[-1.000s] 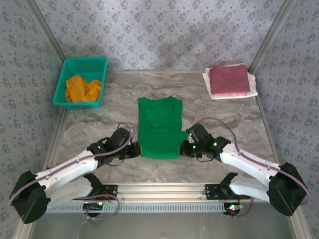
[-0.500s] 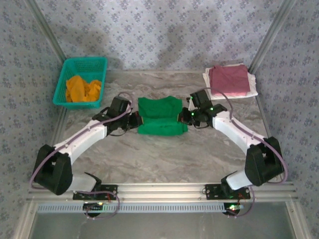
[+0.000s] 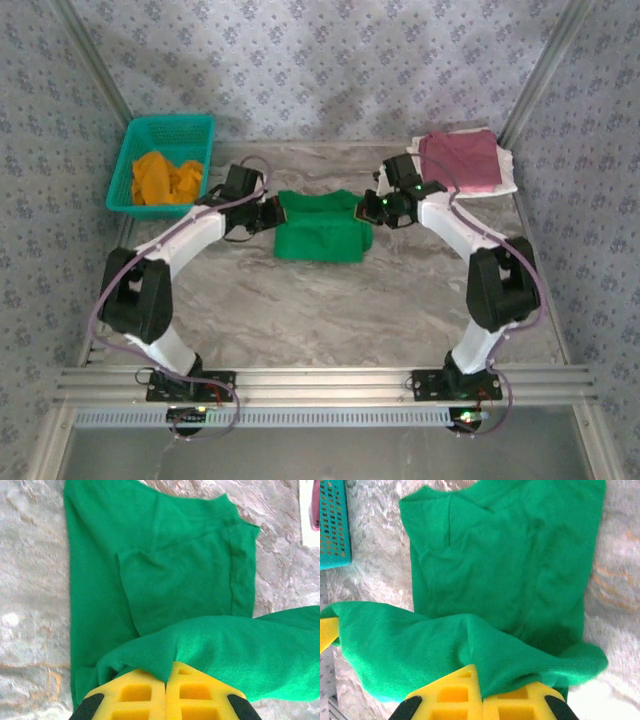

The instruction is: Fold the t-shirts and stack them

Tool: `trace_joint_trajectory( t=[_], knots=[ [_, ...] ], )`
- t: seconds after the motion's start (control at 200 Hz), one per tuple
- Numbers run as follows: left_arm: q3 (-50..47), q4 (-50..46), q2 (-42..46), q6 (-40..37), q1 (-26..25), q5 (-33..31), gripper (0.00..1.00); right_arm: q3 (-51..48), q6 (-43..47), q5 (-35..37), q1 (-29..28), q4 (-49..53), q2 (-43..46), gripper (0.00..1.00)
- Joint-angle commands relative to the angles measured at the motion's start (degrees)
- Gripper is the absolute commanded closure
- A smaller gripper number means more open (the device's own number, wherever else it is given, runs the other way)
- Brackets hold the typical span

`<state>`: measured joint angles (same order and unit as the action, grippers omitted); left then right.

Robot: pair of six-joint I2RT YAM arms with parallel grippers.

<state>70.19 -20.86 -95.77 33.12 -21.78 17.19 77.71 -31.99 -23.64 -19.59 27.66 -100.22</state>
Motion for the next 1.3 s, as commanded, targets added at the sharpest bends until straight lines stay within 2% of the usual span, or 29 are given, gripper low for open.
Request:
trace_joint_trajectory(
  t=[0.0,0.05,0.11,0.135,0.19,0.255,0.3,0.35,0.4,0.445,0.515,0.57,0.66,0.749,0.834,1.064,1.294],
  knots=[
    [8.3,-1.0,-4.6,-4.6,2.0,0.3,0.91,8.2,1.2,-3.5,1.7,0.0,-6.4,0.83],
    [13.6,-2.3,-8.3,-5.6,3.1,0.5,0.6,12.5,-0.1,-4.5,2.5,-0.3,-10.3,0.68],
    [21.1,-4.2,-13.1,-6.8,3.9,-1.7,0.35,19.7,-1.2,-6.9,3.8,-0.5,-15.5,0.47],
    [24.6,-4.8,-15.1,-7.3,4.3,-3.0,0.29,23.7,-2.1,-7.3,4.4,0.3,-18.4,0.43],
    [32.1,-6.7,-19.6,-7.7,4.9,-5.2,0.25,33.3,-2.6,-8.1,5.7,3.4,-24.2,0.43],
    [40.7,-10.6,-23.2,-7.6,5.3,-7.1,0.25,43.0,-3.5,-10.6,7.1,6.5,-28.9,0.43],
    [43.5,-11.8,-23.0,-7.5,4.8,-8.3,0.25,46.0,-2.6,-10.5,7.3,8.6,-28.9,0.43],
    [42.0,-10.3,-20.4,-7.3,3.8,-8.3,0.25,44.2,-0.9,-10.0,6.4,8.7,-25.9,0.44],
    [34.9,-6.6,-15.7,-7.2,2.1,-8.0,0.29,38.2,1.2,-10.0,5.0,7.2,-21.0,0.49],
    [27.2,-1.9,-10.9,-7.0,0.2,-8.0,0.34,29.1,1.8,-10.5,3.5,1.8,-15.8,0.61],
    [13.1,7.4,-4.2,-6.1,-2.8,-7.8,0.56,12.5,-0.5,-10.6,1.2,-8.7,-7.2,0.85],
    [3.8,15.1,-0.8,-4.6,-4.6,-7.3,0.67,2.5,-3.4,-10.4,-0.6,-15.9,-3.1,1.0],
    [-5.1,23.6,-1.0,-2.2,-5.1,-4.5,0.75,-5.9,-6.5,-10.5,-3.2,-23.0,-1.2,1.0],
    [-5.6,25.6,-5.5,-2.8,-4.1,-3.8,0.8,-6.0,-6.0,-10.7,-3.9,-23.7,-4.8,1.0],
    [-2.8,28.2,-10.5,-3.0,-2.3,-0.9,0.82,-3.4,-6.9,-11.4,-2.9,-25.2,-10.4,1.0],
    [11.0,25.4,-22.9,-6.8,1.4,-0.8,0.81,3.8,-8.0,-10.0,-0.9,-27.6,-21.3,1.0],
    [22.2,19.9,-26.4,-8.3,3.5,-1.6,0.81,7.8,-7.1,-8.2,-0.4,-26.2,-25.6,1.0]
  ],
)
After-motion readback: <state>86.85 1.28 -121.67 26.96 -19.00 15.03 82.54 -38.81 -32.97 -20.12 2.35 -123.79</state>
